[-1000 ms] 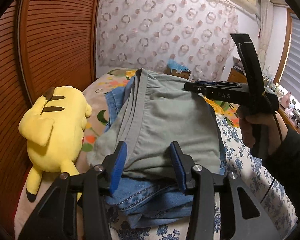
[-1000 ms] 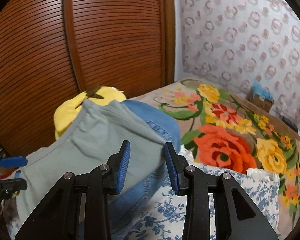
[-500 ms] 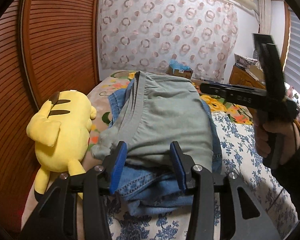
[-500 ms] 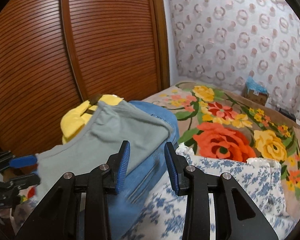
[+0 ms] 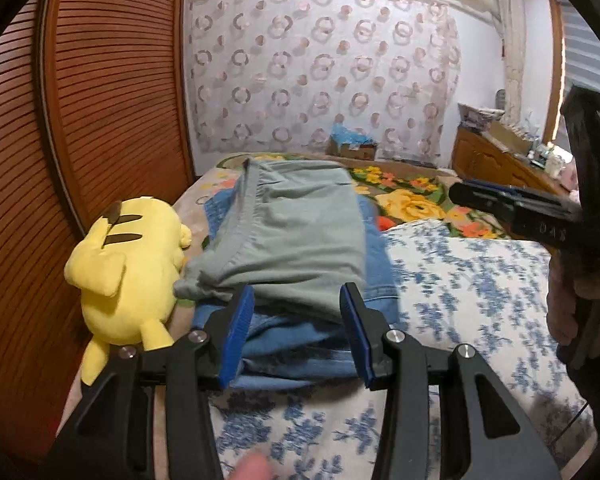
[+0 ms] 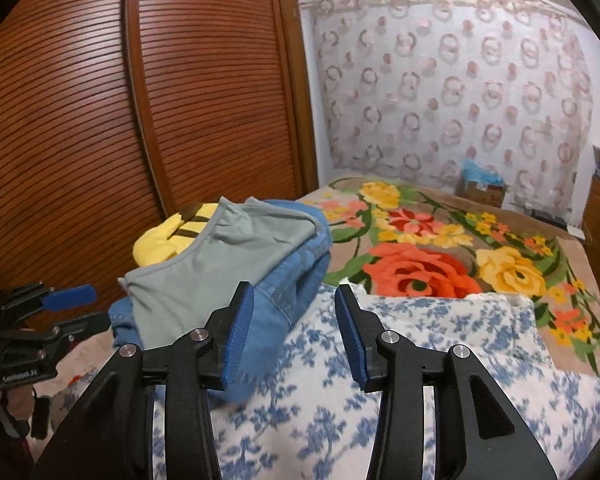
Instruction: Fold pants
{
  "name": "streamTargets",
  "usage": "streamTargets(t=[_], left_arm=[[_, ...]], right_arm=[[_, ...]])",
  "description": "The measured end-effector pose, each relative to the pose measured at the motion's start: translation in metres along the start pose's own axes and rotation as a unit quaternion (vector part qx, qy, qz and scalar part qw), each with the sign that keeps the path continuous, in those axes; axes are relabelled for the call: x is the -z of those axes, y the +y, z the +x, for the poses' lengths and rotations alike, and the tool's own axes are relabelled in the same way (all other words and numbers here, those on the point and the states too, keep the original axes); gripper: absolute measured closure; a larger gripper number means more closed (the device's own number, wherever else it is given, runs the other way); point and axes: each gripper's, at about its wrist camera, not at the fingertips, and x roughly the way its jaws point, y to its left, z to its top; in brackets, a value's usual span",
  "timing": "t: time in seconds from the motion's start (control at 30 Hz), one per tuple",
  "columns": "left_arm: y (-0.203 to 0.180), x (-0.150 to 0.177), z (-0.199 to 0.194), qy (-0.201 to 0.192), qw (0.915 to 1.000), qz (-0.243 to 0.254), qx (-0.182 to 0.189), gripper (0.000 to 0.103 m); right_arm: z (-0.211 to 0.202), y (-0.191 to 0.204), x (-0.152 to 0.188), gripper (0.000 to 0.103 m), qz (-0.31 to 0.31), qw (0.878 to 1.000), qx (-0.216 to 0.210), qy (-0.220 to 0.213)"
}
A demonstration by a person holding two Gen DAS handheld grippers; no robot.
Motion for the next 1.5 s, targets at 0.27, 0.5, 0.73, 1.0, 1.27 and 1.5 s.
streamTargets(t=[0.27, 0.5, 0.73, 1.0, 1.27, 1.5], left_arm=[[-0.028, 0.004, -0.023, -0.016, 0.9996, 0.022, 0.011, 0.058], [-0.05, 0.011, -0.038, -0.02, 0.9989, 0.036, 0.024, 0.057], [-0.076, 0.023, -0.05, -0.018, 0.9982, 0.047, 0.031, 0.056], [-0.106, 0.039, -0.057, -0.007, 0.9969, 0.062, 0.047, 0.055], [-0.138, 0.043, -0.067, -0.011, 0.9946, 0.075, 0.07, 0.054], [-0.158, 0.04, -0.08, -0.018, 0.9928, 0.081, 0.087, 0.054]], right_arm=[[-0.052, -0.004, 0.023, 0.056, 0.017, 0.999, 0.033, -0.015], [-0.089, -0.004, 0.043, 0.051, 0.03, 0.997, 0.069, -0.025], [-0.123, -0.005, 0.065, 0.039, 0.044, 0.993, 0.108, -0.025], [-0.158, -0.012, 0.097, 0.025, 0.071, 0.986, 0.15, -0.022], [-0.187, -0.016, 0.117, 0.024, 0.085, 0.978, 0.187, -0.026], [-0.214, -0.015, 0.125, 0.024, 0.096, 0.971, 0.214, -0.039]])
